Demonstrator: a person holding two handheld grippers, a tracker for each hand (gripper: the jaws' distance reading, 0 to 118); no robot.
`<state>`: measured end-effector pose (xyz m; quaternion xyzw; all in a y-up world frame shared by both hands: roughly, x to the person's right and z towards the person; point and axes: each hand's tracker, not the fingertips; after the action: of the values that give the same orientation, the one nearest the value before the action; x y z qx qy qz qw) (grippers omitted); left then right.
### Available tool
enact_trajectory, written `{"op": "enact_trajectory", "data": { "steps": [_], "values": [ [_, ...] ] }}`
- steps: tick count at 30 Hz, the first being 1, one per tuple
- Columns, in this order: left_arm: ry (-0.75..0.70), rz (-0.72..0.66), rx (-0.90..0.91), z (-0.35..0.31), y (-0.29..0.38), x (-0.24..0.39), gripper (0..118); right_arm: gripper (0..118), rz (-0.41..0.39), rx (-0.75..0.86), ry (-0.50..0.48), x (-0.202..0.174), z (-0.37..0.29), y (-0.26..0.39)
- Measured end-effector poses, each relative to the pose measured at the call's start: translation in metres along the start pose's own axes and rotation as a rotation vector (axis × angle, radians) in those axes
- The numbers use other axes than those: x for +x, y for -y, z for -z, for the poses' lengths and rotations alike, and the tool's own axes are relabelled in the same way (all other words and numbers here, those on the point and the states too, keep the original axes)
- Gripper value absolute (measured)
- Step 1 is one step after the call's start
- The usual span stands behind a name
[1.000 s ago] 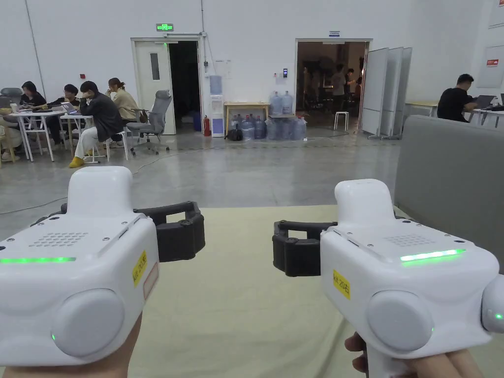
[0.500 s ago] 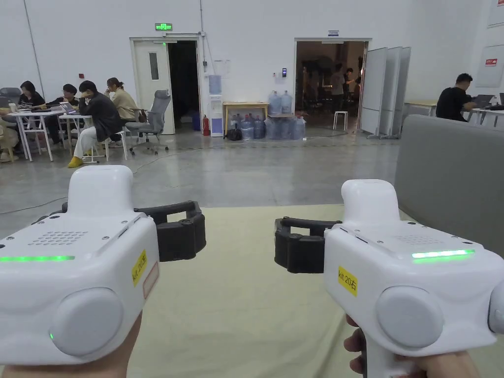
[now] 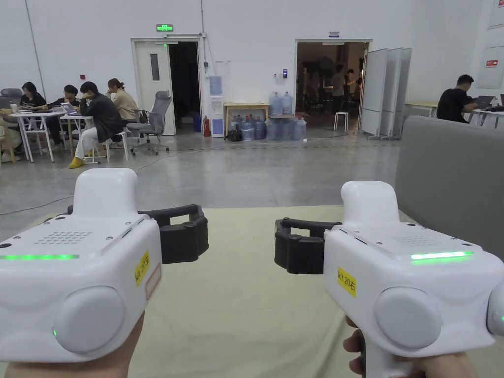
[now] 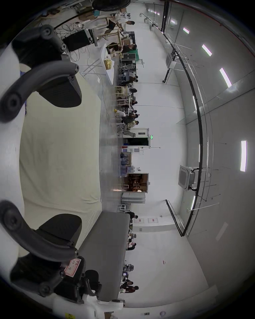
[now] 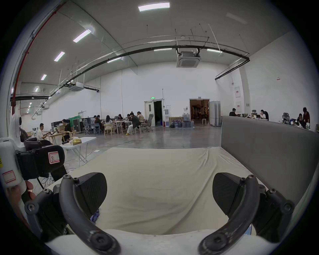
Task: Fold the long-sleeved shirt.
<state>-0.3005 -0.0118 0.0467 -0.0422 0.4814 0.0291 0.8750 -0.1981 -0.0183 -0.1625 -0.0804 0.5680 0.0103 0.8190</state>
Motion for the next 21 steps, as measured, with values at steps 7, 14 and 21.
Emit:
{"op": "enact_trajectory", "data": {
  "steps": [7,14,21],
  "values": [
    [-0.002,-0.004,0.01,0.0018,-0.0013,-0.0025,118,118,-0.003,0.0,-0.006,-0.0021,-0.001,0.0009],
    [-0.006,0.001,0.001,0.0035,-0.0003,-0.0033,118,118,0.004,-0.004,0.002,-0.0023,0.0002,0.001],
    [0.006,-0.005,0.019,0.0026,-0.0014,-0.0033,118,118,-0.01,-0.004,-0.002,-0.0048,-0.0002,0.0031]
  ]
}}
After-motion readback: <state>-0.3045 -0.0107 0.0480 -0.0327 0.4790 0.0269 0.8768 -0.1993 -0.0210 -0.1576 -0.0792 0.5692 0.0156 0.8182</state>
